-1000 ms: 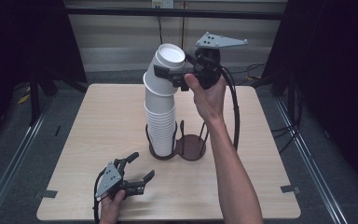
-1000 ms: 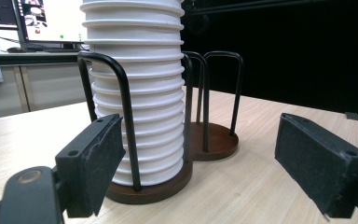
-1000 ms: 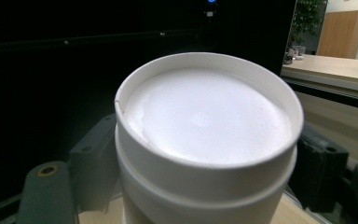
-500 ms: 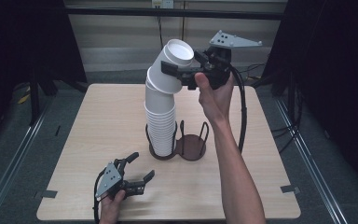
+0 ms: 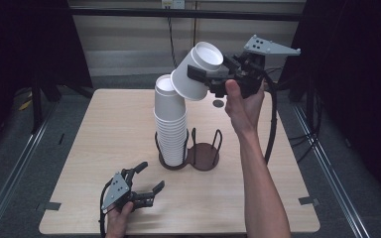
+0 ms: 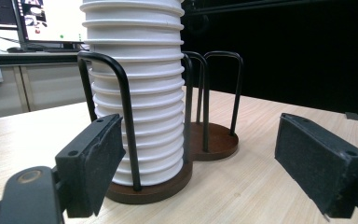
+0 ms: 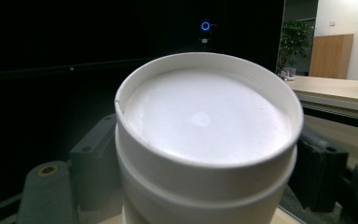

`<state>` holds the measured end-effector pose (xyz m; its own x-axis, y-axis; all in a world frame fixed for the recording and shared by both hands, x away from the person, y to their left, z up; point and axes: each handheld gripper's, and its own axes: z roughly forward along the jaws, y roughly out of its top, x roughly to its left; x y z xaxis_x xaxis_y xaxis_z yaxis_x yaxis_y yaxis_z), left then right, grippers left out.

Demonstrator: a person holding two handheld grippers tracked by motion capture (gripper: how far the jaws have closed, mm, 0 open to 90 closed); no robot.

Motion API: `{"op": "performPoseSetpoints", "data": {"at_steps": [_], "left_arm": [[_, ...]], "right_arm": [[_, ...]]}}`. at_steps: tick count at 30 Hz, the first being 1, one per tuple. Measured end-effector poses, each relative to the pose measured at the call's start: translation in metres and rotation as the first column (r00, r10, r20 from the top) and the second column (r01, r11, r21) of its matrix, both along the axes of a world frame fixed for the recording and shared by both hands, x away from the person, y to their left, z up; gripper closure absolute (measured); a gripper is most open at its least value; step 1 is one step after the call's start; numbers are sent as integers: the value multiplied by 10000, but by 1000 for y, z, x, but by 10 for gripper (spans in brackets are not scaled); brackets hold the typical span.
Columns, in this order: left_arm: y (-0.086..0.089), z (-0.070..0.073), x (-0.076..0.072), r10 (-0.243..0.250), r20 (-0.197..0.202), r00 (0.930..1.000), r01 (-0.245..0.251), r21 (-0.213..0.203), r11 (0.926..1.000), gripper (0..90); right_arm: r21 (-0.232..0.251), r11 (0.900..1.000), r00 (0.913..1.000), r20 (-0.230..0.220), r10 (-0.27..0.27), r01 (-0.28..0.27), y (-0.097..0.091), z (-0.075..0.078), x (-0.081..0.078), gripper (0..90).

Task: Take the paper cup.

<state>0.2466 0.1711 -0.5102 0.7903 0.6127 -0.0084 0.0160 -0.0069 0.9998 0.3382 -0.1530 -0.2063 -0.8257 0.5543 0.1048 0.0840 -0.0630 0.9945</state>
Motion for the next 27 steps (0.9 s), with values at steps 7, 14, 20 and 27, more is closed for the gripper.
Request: {"op": "performPoseSetpoints", "data": {"at_steps": [7, 14, 20, 27], "left_arm": [[0, 0, 0, -59, 3, 10000, 59, 21, 10000, 155], [-1, 1, 0, -266, 20, 9996, 266, 207, 9994, 153], [-4, 2, 0, -368, -135, 9992, 373, 445, 9983, 158], [-3, 6, 2, -535, -341, 9980, 551, 463, 9974, 157]], "right_arm": [[-47, 9999, 9999, -10, -161, 161, -14, -4, -7, 219], [-296, 9991, 9995, -58, -306, 304, -21, -12, -14, 219], [-774, 9957, 9986, -162, -513, 499, -24, -23, -21, 221], [-967, 9944, 9984, -308, -468, 437, -26, -39, -27, 221]]}}
